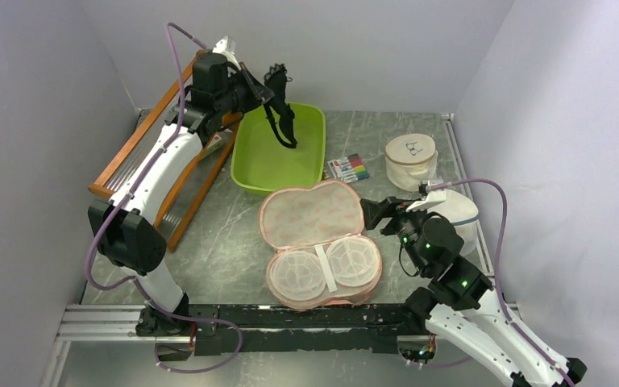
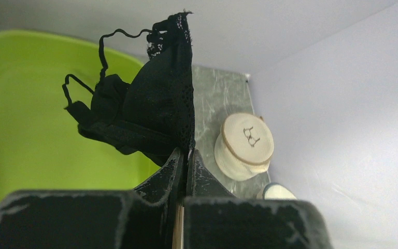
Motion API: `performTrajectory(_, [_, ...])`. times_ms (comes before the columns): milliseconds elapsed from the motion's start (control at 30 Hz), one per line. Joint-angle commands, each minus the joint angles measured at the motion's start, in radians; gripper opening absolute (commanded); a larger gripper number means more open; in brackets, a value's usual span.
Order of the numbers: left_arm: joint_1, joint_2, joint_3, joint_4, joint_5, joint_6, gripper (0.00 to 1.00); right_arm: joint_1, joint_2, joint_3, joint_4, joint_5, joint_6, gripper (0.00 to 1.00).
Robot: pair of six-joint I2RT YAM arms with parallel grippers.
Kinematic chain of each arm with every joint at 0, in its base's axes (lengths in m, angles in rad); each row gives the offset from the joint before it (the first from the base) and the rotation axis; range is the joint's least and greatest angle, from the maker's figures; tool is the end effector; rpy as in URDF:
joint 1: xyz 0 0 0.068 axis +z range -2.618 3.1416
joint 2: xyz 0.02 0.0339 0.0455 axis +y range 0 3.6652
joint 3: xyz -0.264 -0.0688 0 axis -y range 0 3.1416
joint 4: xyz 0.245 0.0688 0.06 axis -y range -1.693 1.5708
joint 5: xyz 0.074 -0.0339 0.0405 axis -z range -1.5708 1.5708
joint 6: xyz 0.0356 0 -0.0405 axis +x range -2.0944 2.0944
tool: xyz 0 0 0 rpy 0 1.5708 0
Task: Unzip the laundry bag and remove the bra
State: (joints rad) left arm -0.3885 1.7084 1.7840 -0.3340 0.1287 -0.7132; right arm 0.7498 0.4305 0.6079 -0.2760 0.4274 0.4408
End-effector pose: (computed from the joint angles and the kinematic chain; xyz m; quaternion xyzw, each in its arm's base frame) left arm 0.3700 -0.1564 0.4254 -0.0891 0.7866 -0.3621 0.4921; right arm 0.0953 0.0686 0.3155 0.0292 0.7375 0.2378 0.6314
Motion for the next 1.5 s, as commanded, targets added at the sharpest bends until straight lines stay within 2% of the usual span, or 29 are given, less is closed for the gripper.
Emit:
performTrajectory(0, [0.01, -0.024, -0.085, 0.092, 0.112, -0.041, 0.07, -0.004, 0.01, 0.0, 0.005, -0.015, 0.013, 0.76])
performTrajectory(100, [0.013, -0.018, -0.127, 0.066, 0.089, -0.065, 0.07, -0.003, 0.03, 0.006, 0.01, -0.019, 0.012, 0.76])
performTrajectory(300, [0.02, -0.032, -0.306, 0.098, 0.073, -0.084, 0.07, -0.004, 0.054, 0.001, 0.021, -0.029, 0.015, 0.76])
performTrajectory(467, [0.029, -0.036, -0.422, 0.089, 0.028, -0.022, 0.07, -0.004, 0.062, -0.002, 0.023, -0.034, 0.014, 0.76])
performTrajectory(633, [0.035, -0.034, -0.463, 0.053, -0.064, 0.068, 0.07, -0.004, 0.08, -0.006, 0.037, -0.047, 0.017, 0.76])
performTrajectory(800, [0.04, 0.038, -0.431, 0.013, -0.066, 0.176, 0.07, -0.004, 0.111, -0.02, 0.064, -0.075, 0.029, 0.76])
performTrajectory(967, [0.04, 0.146, -0.322, -0.057, -0.095, 0.291, 0.07, -0.004, 0.141, -0.013, 0.072, -0.09, 0.03, 0.76])
performTrajectory(1133, [0.039, 0.252, -0.211, -0.096, -0.133, 0.345, 0.07, -0.004, 0.172, -0.01, 0.085, -0.104, 0.031, 0.76])
performTrajectory(1233, [0.038, 0.298, -0.133, -0.148, -0.104, 0.391, 0.16, -0.004, 0.188, -0.003, 0.082, -0.115, 0.037, 0.76])
performTrajectory(1300, [0.032, 0.282, -0.138, -0.144, -0.078, 0.411, 0.31, -0.003, 0.197, -0.001, 0.079, -0.119, 0.04, 0.76])
performTrajectory(1400, [0.014, 0.213, -0.181, -0.138, -0.111, 0.419, 0.51, -0.004, 0.206, -0.013, 0.09, -0.123, 0.046, 0.76])
performTrajectory(1467, [0.007, 0.154, -0.217, -0.138, -0.131, 0.42, 0.59, -0.004, 0.216, -0.024, 0.107, -0.132, 0.051, 0.76])
